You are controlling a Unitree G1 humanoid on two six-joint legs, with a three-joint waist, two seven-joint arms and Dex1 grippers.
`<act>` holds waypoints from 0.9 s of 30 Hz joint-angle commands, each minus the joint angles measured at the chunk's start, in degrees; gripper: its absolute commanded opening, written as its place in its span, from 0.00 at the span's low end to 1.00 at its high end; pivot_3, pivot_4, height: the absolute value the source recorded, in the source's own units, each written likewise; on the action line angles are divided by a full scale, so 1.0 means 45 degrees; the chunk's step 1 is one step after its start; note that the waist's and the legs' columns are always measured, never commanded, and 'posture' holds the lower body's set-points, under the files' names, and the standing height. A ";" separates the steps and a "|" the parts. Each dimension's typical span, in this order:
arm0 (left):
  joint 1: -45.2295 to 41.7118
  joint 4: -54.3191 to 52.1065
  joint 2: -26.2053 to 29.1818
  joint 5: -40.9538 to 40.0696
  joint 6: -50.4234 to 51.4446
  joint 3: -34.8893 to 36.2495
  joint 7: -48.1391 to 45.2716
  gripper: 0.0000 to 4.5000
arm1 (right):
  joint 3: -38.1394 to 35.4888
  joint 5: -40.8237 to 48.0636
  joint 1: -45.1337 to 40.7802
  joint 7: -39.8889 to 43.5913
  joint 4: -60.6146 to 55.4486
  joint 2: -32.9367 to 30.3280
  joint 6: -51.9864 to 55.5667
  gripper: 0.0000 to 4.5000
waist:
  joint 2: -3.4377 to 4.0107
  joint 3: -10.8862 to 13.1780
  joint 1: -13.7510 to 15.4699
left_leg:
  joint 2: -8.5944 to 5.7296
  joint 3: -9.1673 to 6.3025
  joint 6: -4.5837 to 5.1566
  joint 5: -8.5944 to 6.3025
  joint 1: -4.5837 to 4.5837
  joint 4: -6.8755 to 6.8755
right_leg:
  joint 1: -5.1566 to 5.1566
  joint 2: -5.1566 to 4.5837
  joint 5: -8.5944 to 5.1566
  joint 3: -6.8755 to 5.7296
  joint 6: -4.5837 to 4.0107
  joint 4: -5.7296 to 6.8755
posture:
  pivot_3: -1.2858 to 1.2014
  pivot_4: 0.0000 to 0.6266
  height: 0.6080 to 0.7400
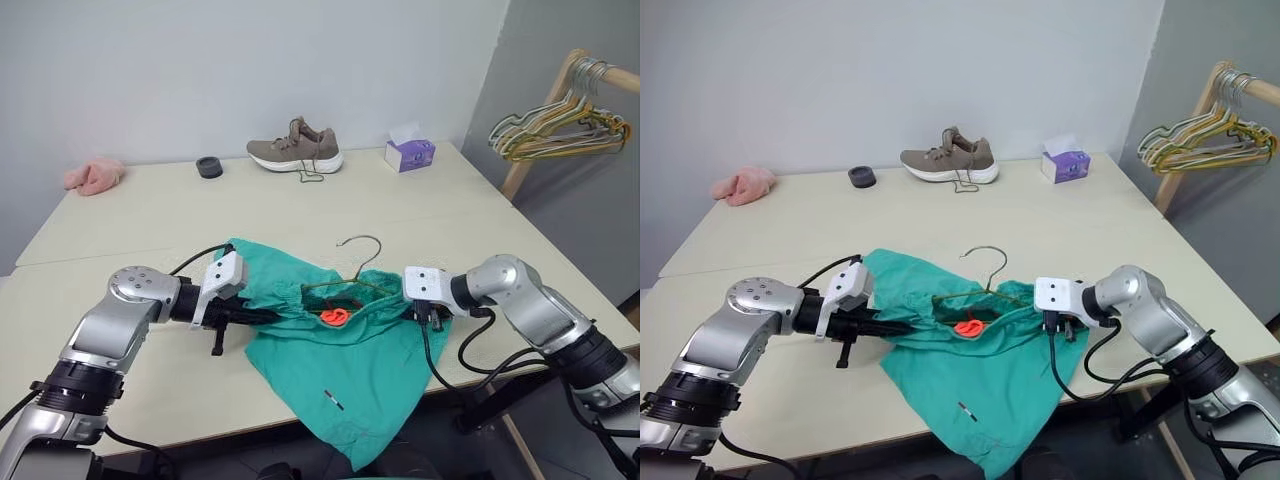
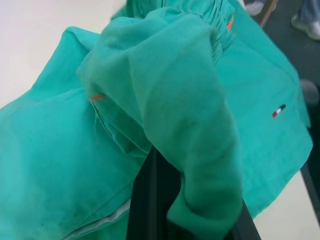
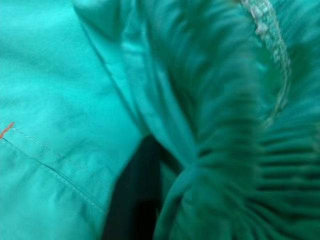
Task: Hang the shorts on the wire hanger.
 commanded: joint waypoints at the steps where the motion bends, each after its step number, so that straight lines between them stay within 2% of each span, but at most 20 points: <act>1: -0.0385 -0.0262 -0.0222 -0.0358 0.0168 0.0508 0.0404 0.00 | -0.0344 0.0022 -0.0434 0.0397 -0.0294 0.0001 -0.0154 0.00 | 0.0000 0.0000 0.0001 | 0.0000 -0.0002 0.0000 0.0000 0.0000 0.0000 | 0.0001 0.0000 0.0000 -0.0001 0.0000 0.0001 | 0.44 0.00 1.00; 5: -0.0840 0.0709 -0.0642 -0.0055 -0.0337 0.0684 0.0970 0.23 | -0.0764 0.0301 -0.0334 0.0657 -0.0638 -0.0194 0.0202 0.00 | -0.0001 0.0000 0.0033 | -0.0002 -0.0016 0.0000 0.0000 -0.0003 0.0012 | 0.0008 -0.0003 0.0001 -0.0013 0.0000 0.0001 | 0.44 0.00 1.00; 9: -0.1696 0.2452 -0.0765 0.0307 -0.1158 0.1232 0.1751 0.51 | -0.1575 0.1046 0.0114 0.0815 -0.1257 -0.0435 0.1527 0.00 | -0.0001 -0.0001 0.0018 | -0.0002 -0.0026 0.0000 0.0000 -0.0002 0.0013 | 0.0012 -0.0007 0.0001 -0.0017 -0.0002 0.0001 | 0.43 0.00 1.00; 16: -0.2980 0.6143 -0.0796 0.1875 -0.4519 0.2025 0.4202 1.00 | -0.3445 0.2449 0.1801 0.0102 -0.2425 -0.0990 0.4169 0.00 | -0.0003 -0.0002 0.0019 | -0.0004 -0.0043 0.0000 0.0000 -0.0002 0.0012 | 0.0019 -0.0049 0.0004 -0.0031 -0.0006 -0.0002 | 0.43 0.00 1.00; 19: -0.3254 0.7192 -0.0955 0.2596 -0.5924 0.2056 0.5317 1.00 | -0.4486 0.3131 0.2658 -0.0686 -0.2907 -0.0787 0.5696 0.00 | -0.0006 -0.0004 0.0028 | -0.0006 -0.0046 0.0000 0.0000 -0.0002 0.0014 | 0.0024 -0.0058 0.0004 -0.0035 -0.0005 -0.0003 | 0.43 0.00 1.00; 22: -0.2700 0.6497 -0.1143 0.2248 -0.5686 0.1855 0.4502 1.00 | -0.5877 0.3812 0.3807 -0.1640 -0.3273 -0.0532 0.7321 0.00 | -0.0006 -0.0007 0.0025 | -0.0007 -0.0047 -0.0001 0.0000 -0.0004 0.0013 | 0.0028 -0.0063 0.0013 -0.0035 -0.0019 -0.0003 | 0.43 0.00 1.00; 25: -0.1626 0.3233 -0.1352 0.0082 -0.2823 0.1648 0.2657 1.00 | -0.7928 0.4282 0.4951 -0.2975 -0.3450 0.0049 0.9046 0.00 | -0.0007 -0.0012 0.0020 | -0.0012 -0.0045 -0.0004 -0.0002 -0.0008 0.0008 | 0.0030 -0.0077 0.0024 -0.0035 -0.0037 -0.0002 | 0.42 0.00 1.00; 27: -0.1315 0.1060 -0.1476 -0.1567 -0.0549 0.1600 0.2132 1.00 | -0.8912 0.4463 0.5617 -0.3485 -0.3540 0.0066 0.9469 0.00 | -0.0008 -0.0011 0.0041 | -0.0026 -0.0045 -0.0005 -0.0002 -0.0023 0.0013 | 0.0025 -0.0093 0.0027 -0.0036 -0.0041 0.0001 | 0.42 0.00 1.00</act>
